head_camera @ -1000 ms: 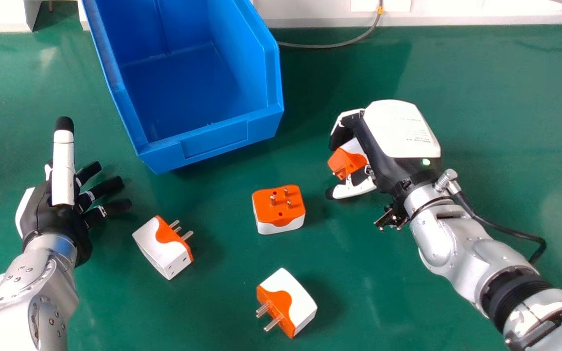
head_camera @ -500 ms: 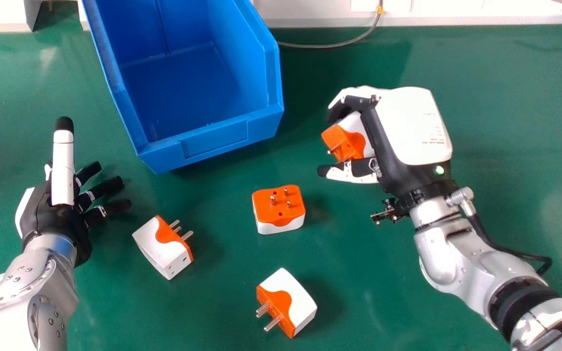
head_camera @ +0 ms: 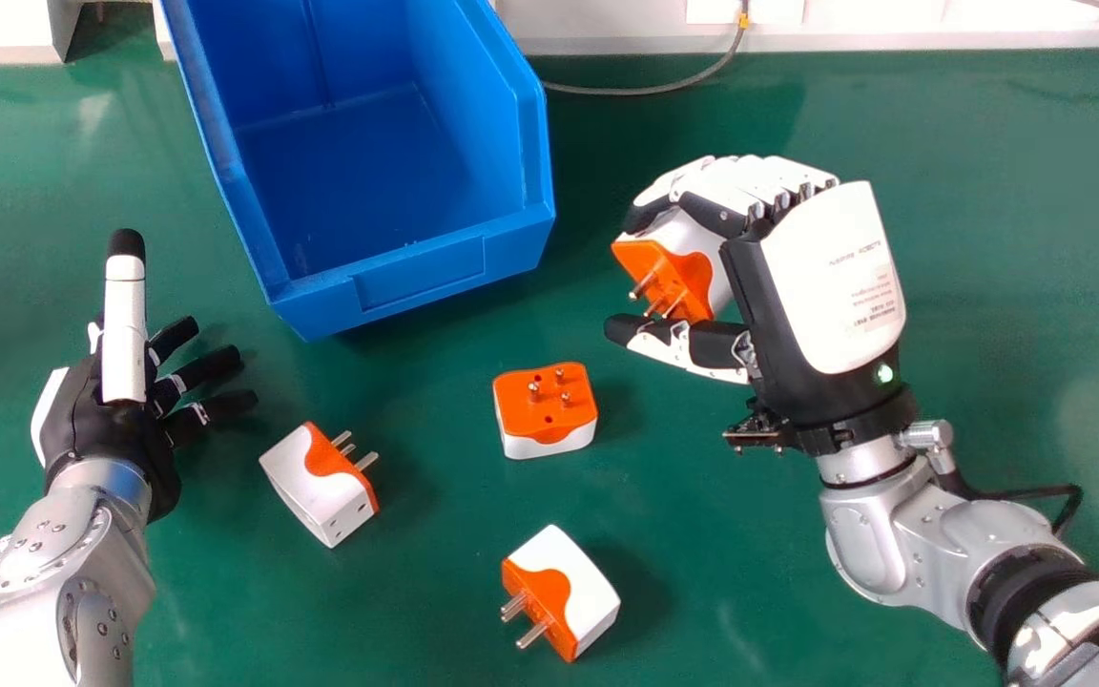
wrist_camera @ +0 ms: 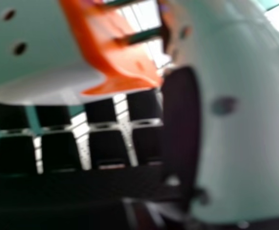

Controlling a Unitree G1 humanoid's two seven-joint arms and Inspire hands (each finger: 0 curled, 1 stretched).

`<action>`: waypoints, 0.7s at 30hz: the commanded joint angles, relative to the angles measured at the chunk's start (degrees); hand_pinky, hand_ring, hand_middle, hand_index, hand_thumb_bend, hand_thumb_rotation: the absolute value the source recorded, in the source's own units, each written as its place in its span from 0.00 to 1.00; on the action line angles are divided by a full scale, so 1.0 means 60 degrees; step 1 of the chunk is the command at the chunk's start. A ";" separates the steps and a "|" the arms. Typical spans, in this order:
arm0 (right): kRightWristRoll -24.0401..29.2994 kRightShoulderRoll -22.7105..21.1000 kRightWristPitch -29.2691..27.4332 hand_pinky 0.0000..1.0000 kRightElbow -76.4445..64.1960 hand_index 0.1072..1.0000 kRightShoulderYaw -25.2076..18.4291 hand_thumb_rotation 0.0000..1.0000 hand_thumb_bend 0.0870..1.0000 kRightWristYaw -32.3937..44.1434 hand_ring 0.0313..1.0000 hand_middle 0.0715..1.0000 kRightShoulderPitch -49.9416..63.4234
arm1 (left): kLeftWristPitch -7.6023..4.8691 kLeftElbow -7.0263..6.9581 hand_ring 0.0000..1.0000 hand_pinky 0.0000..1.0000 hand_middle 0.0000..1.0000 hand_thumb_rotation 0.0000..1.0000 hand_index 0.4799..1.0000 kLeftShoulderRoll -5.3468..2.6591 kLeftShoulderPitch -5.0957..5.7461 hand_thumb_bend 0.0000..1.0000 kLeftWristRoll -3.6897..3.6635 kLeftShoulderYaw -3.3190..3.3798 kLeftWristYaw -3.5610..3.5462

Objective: Pick all objects and put in blue box

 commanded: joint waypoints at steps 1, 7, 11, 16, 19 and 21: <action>0.0096 -0.0052 -0.0197 0.39 -0.0085 0.42 -0.0064 0.00 0.45 -0.0566 0.43 0.47 -0.0293 | 0.0163 0.0126 0.75 0.64 0.89 0.91 0.97 -0.0084 0.0090 0.84 0.0069 -0.0048 0.0053; -0.0026 -0.0004 -0.0148 0.38 -0.0040 0.41 0.0008 0.00 0.45 -0.0919 0.42 0.48 -0.0347 | 0.0292 -0.0113 0.75 0.64 0.89 0.91 0.97 -0.0121 0.0151 0.84 0.0031 -0.0063 0.0081; -0.0028 -0.0005 -0.0227 0.38 0.0007 0.41 0.0049 0.00 0.45 -0.0960 0.42 0.48 -0.0378 | 0.0336 -0.0121 0.75 0.64 0.89 0.91 0.98 -0.0143 0.0133 0.84 -0.0002 -0.0037 0.0068; -0.0021 -0.0010 -0.0227 0.38 0.0082 0.41 0.0100 0.00 0.45 -0.1081 0.42 0.48 -0.0391 | 0.0273 0.0010 0.76 0.65 0.89 0.91 0.98 -0.0231 0.0030 0.84 0.0051 -0.0093 0.0116; -0.0076 0.0016 -0.0164 0.38 0.0117 0.41 0.0157 0.00 0.45 -0.1264 0.42 0.48 -0.0417 | 0.0135 0.0235 0.76 0.65 0.89 0.91 0.98 -0.0310 -0.0098 0.84 0.0113 -0.0160 0.0144; -0.0224 0.0027 -0.0063 0.38 0.0039 0.41 0.0283 0.00 0.45 -0.1507 0.42 0.48 -0.0469 | -0.0015 0.0477 0.76 0.65 0.90 0.91 0.99 -0.0331 -0.0192 0.84 0.0164 -0.0192 0.0155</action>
